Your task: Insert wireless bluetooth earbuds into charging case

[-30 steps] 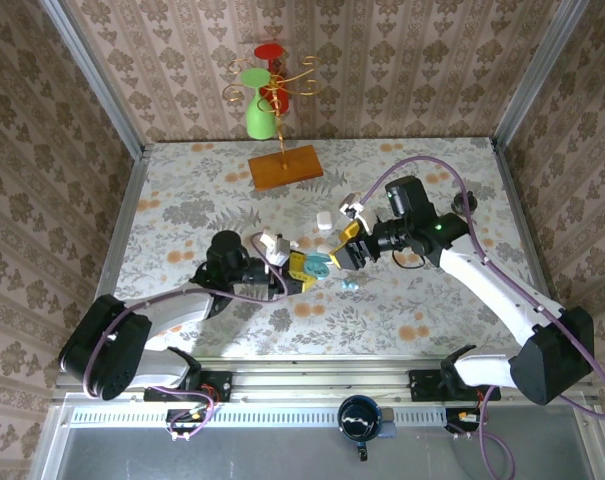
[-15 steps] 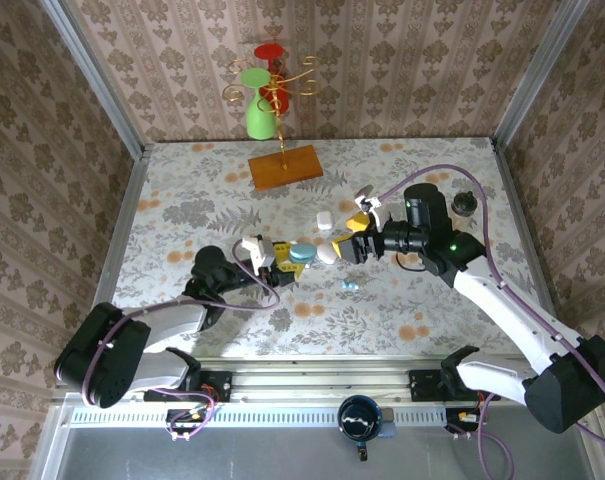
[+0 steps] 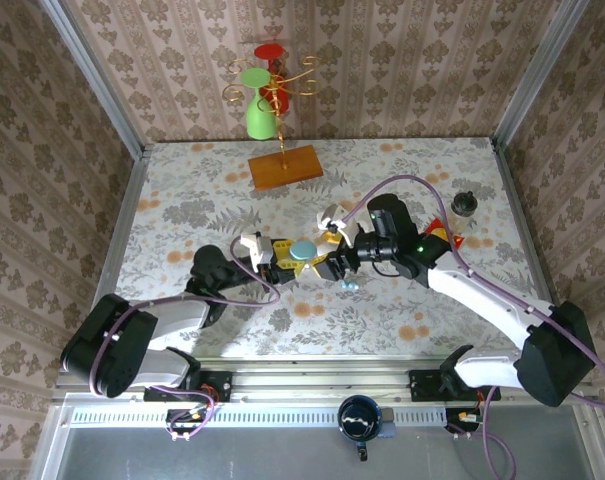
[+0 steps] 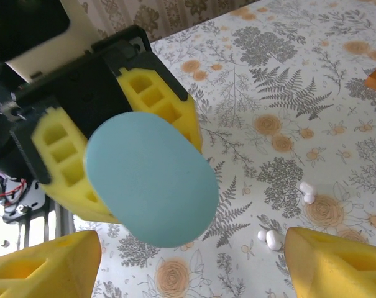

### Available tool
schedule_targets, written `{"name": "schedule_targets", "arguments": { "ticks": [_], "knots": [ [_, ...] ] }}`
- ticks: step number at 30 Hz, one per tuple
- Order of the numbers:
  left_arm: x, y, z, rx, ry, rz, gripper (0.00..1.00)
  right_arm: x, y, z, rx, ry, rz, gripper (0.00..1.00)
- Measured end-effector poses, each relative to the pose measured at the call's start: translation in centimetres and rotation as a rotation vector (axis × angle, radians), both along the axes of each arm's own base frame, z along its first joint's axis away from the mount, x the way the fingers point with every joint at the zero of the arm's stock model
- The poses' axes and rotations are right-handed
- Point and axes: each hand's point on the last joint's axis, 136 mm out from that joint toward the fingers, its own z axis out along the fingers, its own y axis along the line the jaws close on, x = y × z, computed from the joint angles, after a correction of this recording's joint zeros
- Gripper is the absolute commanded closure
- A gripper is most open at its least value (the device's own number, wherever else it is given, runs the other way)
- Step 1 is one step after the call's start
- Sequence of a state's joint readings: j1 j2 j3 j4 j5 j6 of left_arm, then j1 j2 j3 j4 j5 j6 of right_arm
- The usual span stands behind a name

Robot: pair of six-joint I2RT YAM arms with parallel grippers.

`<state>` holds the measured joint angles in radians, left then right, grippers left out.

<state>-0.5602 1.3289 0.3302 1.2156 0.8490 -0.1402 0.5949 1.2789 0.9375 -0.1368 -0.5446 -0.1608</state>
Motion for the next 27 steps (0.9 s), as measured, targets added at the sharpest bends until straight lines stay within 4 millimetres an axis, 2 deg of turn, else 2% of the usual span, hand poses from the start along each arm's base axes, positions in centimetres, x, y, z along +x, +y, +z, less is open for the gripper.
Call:
{"name": "schedule_targets", "arguments": {
  "ticks": [11, 18, 27],
  "knots": [
    [0.4, 0.1, 0.5, -0.013, 0.004, 0.001, 0.69, 1.4, -0.1, 0.4, 0.007, -0.012, -0.051, 0.22],
    [0.7, 0.1, -0.1, -0.003, 0.020, 0.003, 0.69, 2.0, -0.3, 1.1, 0.043, -0.004, -0.075, 0.23],
    [-0.6, -0.1, -0.3, 0.006, 0.017, -0.073, 0.70, 3.3, -0.6, 2.2, 0.093, -0.011, -0.124, 0.24]
  ]
}}
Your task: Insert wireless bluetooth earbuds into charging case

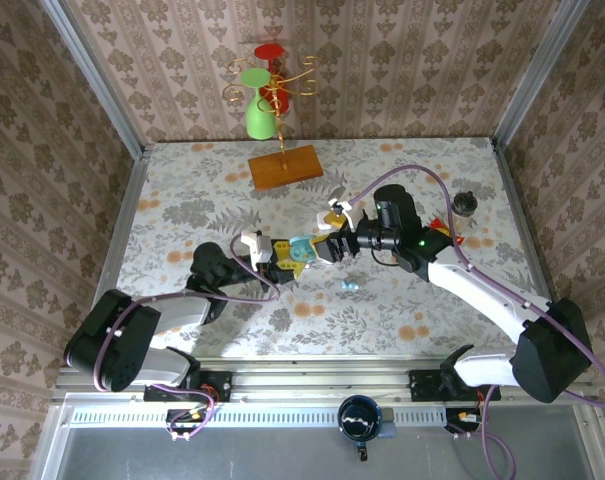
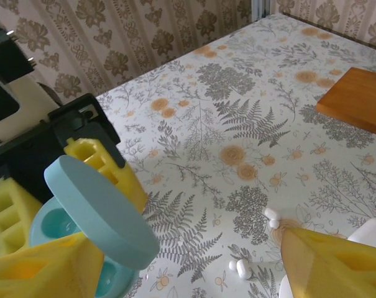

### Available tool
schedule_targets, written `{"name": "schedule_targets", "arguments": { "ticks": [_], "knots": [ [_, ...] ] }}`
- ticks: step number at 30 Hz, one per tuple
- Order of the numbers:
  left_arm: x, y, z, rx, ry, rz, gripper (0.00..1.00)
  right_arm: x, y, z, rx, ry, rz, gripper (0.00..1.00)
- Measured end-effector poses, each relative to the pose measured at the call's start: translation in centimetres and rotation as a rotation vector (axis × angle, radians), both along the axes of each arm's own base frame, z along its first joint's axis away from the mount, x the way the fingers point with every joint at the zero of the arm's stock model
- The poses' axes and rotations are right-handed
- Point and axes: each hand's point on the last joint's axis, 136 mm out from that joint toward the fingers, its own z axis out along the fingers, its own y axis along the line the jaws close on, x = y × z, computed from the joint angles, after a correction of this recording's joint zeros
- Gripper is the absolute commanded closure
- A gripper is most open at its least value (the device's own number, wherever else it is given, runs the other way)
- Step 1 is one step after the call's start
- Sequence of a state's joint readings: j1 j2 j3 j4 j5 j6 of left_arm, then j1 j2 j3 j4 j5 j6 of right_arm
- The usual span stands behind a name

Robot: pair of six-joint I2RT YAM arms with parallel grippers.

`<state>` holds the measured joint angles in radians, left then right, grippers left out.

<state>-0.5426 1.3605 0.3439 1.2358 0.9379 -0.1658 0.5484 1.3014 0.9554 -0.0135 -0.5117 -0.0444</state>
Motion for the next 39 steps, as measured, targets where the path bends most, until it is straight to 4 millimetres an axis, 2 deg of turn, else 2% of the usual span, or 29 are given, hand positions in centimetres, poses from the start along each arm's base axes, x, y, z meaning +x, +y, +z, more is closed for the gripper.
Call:
{"name": "schedule_targets", "arguments": {
  "ticks": [7, 22, 28, 33, 39],
  "knots": [
    [0.0, 0.1, 0.0, 0.000, 0.000, -0.002, 0.70, 1.2, 0.5, 0.0, -0.002, 0.037, -0.019, 0.25],
    [0.5, 0.1, -0.2, -0.001, 0.030, 0.018, 0.69, 0.0, 1.1, 0.3, 0.036, 0.097, 0.042, 0.24],
    [0.8, 0.0, 0.4, -0.015, 0.067, 0.018, 0.71, 0.0, 1.1, 0.5, 0.044, 0.100, 0.038, 0.24],
    [1.0, -0.2, 0.5, -0.019, 0.096, 0.013, 0.71, -0.4, 0.2, 1.6, 0.077, 0.072, 0.013, 0.24],
    [1.1, -0.4, 0.3, -0.013, 0.109, -0.005, 0.71, -0.2, -3.2, 1.9, 0.131, 0.042, -0.116, 0.25]
  ]
}}
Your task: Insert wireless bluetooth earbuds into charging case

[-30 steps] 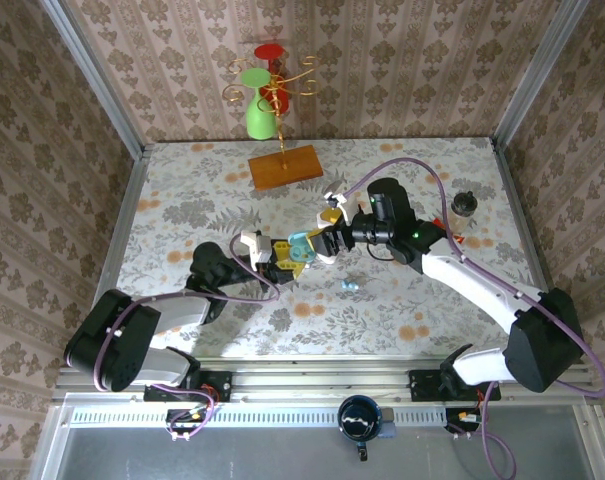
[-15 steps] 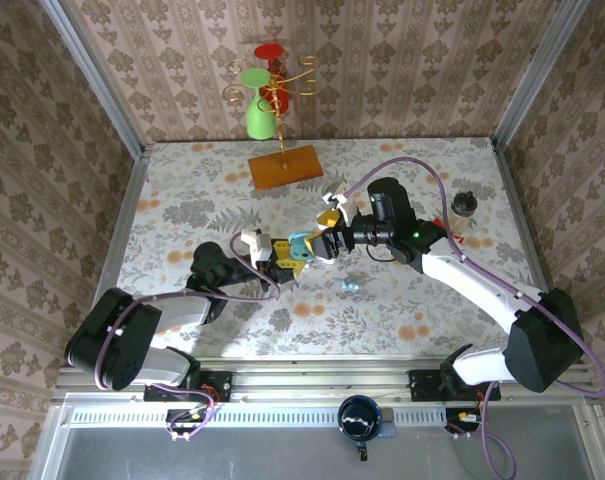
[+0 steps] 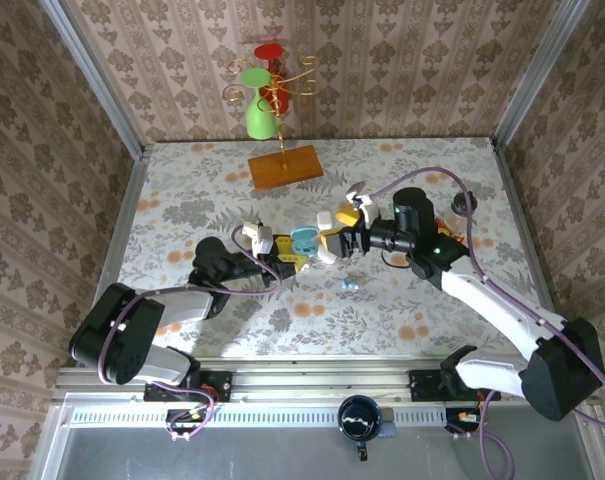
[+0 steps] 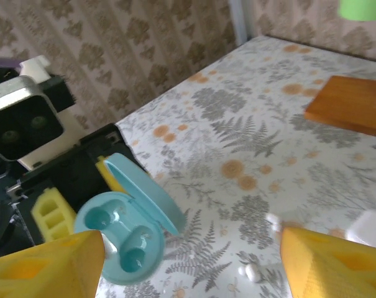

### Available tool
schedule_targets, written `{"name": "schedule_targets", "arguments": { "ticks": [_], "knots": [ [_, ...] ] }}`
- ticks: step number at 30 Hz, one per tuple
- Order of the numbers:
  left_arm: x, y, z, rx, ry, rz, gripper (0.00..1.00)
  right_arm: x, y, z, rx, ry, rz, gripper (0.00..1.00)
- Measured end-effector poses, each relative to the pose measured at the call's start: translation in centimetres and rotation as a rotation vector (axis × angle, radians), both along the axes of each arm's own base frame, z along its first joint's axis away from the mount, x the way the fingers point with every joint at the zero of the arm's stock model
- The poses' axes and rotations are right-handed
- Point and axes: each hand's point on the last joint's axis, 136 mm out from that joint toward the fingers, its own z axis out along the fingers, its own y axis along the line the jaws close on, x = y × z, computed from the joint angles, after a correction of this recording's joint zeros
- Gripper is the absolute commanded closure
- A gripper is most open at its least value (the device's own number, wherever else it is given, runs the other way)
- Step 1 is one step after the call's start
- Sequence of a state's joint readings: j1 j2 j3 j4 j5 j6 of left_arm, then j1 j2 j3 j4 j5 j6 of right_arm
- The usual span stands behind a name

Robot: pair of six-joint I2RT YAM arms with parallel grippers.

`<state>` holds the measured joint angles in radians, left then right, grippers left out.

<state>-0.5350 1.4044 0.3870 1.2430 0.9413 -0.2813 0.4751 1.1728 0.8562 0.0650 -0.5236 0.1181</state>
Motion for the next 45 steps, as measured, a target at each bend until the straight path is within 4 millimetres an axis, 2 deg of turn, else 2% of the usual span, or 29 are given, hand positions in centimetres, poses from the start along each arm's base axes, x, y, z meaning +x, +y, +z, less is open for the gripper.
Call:
{"name": "schedule_targets", "arguments": {
  "ticks": [3, 8, 13, 18, 23, 32, 40, 45],
  "knots": [
    [-0.1, 0.0, 0.0, 0.001, -0.001, -0.007, 0.70, 0.3, -2.2, -0.9, 0.007, 0.019, -0.102, 0.28],
    [-0.1, 0.0, -0.1, 0.003, -0.015, -0.006, 0.71, 1.2, -5.5, -4.0, -0.024, 0.133, -0.304, 0.34],
    [0.1, 0.2, 0.0, 0.003, -0.020, 0.001, 0.71, 1.3, -7.1, -8.8, -0.092, 0.336, -0.427, 0.35],
    [0.2, 0.4, 0.0, 0.005, -0.022, -0.002, 0.71, 0.3, -6.9, -14.8, -0.198, 0.572, -0.418, 0.35],
    [0.4, 0.6, 0.2, 0.002, -0.030, -0.004, 0.71, 0.6, -5.2, -17.7, -0.264, 0.713, -0.336, 0.34],
    [0.2, 0.6, 0.2, 0.003, -0.032, -0.015, 0.72, 2.3, -3.0, -20.9, -0.297, 0.806, -0.215, 0.34],
    [0.2, 0.7, 0.2, 0.004, -0.033, -0.017, 0.71, 1.7, -2.9, -22.3, -0.299, 0.859, -0.171, 0.35],
    [0.2, 0.6, 0.3, 0.003, -0.037, -0.028, 0.71, 0.1, -3.1, -23.4, -0.299, 0.908, -0.150, 0.35]
  ]
}}
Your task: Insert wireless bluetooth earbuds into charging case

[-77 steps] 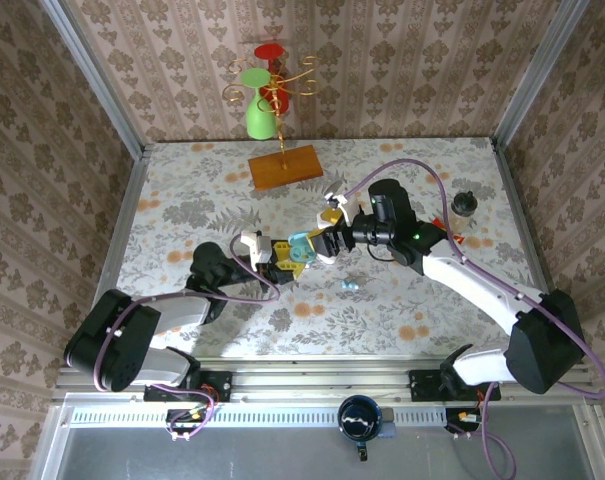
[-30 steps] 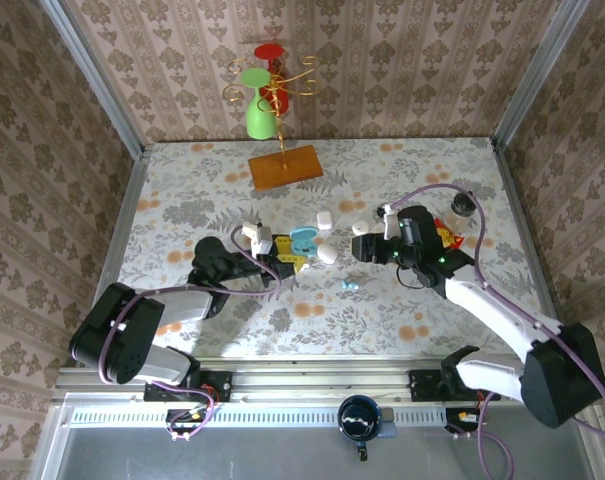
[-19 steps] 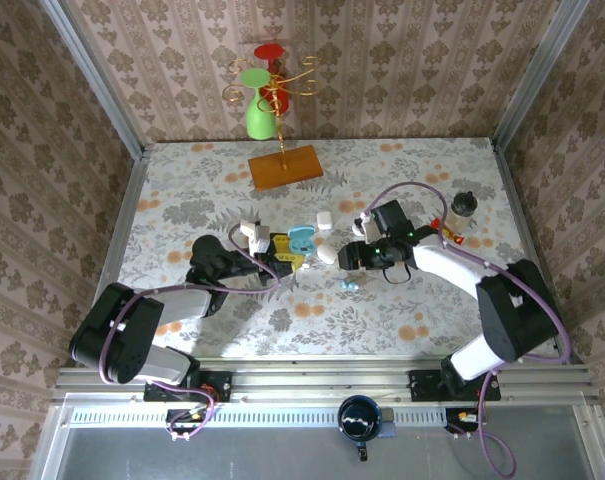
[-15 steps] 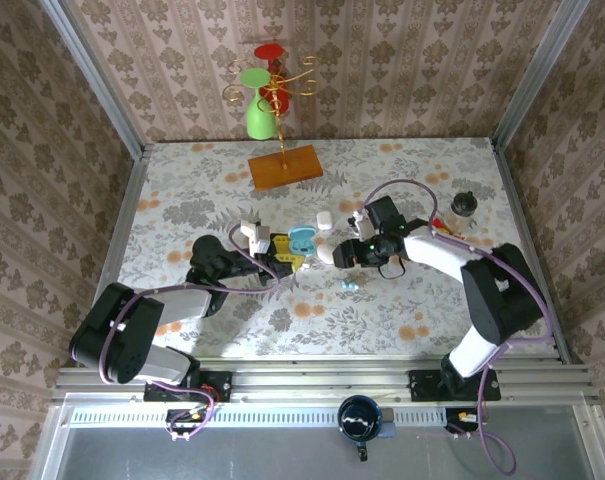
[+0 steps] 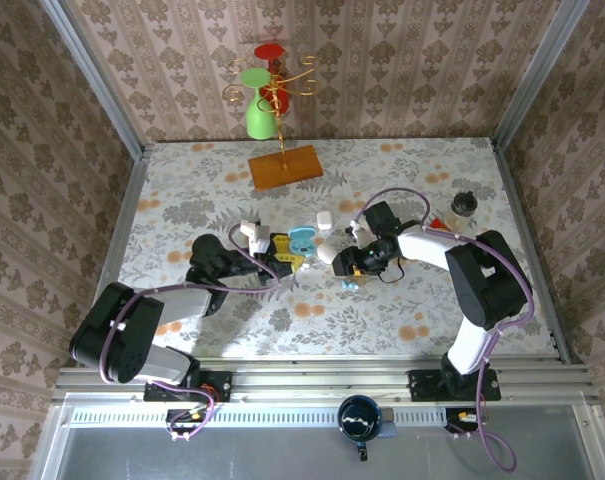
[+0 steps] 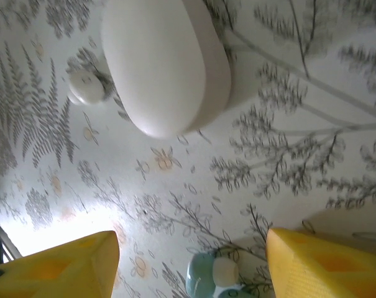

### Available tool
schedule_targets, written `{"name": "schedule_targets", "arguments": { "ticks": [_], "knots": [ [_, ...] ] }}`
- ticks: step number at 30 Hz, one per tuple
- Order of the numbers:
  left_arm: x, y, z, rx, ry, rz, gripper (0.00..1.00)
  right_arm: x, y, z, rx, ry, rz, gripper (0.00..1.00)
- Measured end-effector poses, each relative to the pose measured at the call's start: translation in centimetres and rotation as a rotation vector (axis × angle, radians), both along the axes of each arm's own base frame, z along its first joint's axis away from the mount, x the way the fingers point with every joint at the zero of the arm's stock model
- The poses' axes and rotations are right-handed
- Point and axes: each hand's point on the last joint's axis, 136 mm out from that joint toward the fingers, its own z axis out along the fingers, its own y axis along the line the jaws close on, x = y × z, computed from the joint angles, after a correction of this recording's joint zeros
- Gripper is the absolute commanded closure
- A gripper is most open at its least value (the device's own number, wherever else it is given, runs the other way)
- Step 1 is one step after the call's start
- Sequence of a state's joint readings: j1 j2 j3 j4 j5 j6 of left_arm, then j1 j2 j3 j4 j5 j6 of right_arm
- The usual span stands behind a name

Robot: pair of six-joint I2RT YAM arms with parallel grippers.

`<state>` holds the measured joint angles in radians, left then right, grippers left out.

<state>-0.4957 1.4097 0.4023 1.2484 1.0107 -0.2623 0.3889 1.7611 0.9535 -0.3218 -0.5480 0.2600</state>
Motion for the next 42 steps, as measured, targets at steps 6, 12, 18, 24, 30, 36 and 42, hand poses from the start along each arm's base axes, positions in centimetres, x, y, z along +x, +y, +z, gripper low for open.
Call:
{"name": "schedule_targets", "arguments": {
  "ticks": [6, 12, 18, 24, 30, 36, 42],
  "knots": [
    [0.0, -0.1, 0.1, -0.001, -0.005, -0.012, 0.72, -0.4, -0.1, 0.0, 0.024, -0.009, 0.004, 0.37],
    [0.0, -0.2, -0.1, 0.003, 0.001, -0.015, 0.71, -2.3, -0.5, -0.2, 0.036, 0.024, 0.010, 0.43],
    [0.0, -0.2, -0.1, 0.004, 0.008, -0.022, 0.72, -3.7, -0.5, -0.3, 0.047, 0.055, 0.021, 0.47],
    [0.0, -0.3, -0.3, 0.008, 0.014, -0.031, 0.71, -4.1, -0.3, -0.5, 0.050, 0.069, 0.026, 0.54],
    [-0.1, -0.4, -0.3, 0.009, 0.021, -0.041, 0.72, -4.4, -0.1, -0.6, 0.054, 0.084, 0.020, 0.59],
    [-0.1, -0.4, -0.2, 0.007, 0.017, -0.042, 0.71, -4.5, -0.1, -1.0, 0.050, 0.120, -0.016, 0.63],
    [-0.1, -0.4, -0.2, 0.007, 0.020, -0.043, 0.71, -4.4, -0.3, -1.2, 0.042, 0.141, -0.047, 0.71]
  ]
}}
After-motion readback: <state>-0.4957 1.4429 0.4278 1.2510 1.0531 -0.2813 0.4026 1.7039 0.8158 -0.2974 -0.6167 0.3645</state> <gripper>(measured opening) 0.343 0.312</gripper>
